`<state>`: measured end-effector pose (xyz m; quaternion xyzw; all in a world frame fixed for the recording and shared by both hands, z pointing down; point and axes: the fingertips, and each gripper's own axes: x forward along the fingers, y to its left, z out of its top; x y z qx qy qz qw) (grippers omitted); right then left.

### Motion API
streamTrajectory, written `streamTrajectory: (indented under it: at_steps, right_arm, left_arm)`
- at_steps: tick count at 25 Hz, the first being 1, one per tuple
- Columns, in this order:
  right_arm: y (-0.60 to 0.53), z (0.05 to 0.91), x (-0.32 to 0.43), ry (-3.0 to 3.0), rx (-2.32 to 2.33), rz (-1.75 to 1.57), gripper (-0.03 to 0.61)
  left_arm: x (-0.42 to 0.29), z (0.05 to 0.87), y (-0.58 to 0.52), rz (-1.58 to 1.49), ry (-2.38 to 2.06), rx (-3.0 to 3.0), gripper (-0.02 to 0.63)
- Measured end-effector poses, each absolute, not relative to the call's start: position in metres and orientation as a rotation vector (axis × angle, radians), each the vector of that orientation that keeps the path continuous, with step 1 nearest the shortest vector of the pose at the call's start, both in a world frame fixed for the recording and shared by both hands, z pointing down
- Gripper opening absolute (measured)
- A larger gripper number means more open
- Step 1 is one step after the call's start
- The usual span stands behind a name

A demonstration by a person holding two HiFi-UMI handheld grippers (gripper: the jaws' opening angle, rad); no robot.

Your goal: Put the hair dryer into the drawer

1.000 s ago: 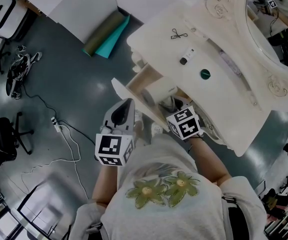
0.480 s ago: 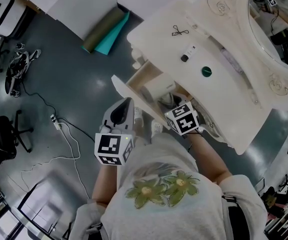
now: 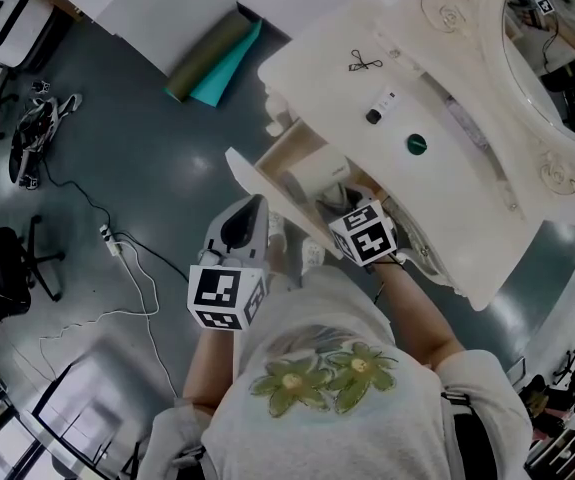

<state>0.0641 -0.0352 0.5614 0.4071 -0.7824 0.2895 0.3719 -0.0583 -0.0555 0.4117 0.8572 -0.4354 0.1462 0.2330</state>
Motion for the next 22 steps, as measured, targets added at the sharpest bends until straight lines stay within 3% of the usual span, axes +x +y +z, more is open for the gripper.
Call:
streamTrajectory:
  at_steps: [22]
  right_arm:
    - [-0.042, 0.591, 0.065, -1.95, 1.002, 0.795, 0.204]
  left_arm:
    - [-0.067, 0.417, -0.065, 0.399, -1.2, 2.311, 0.011]
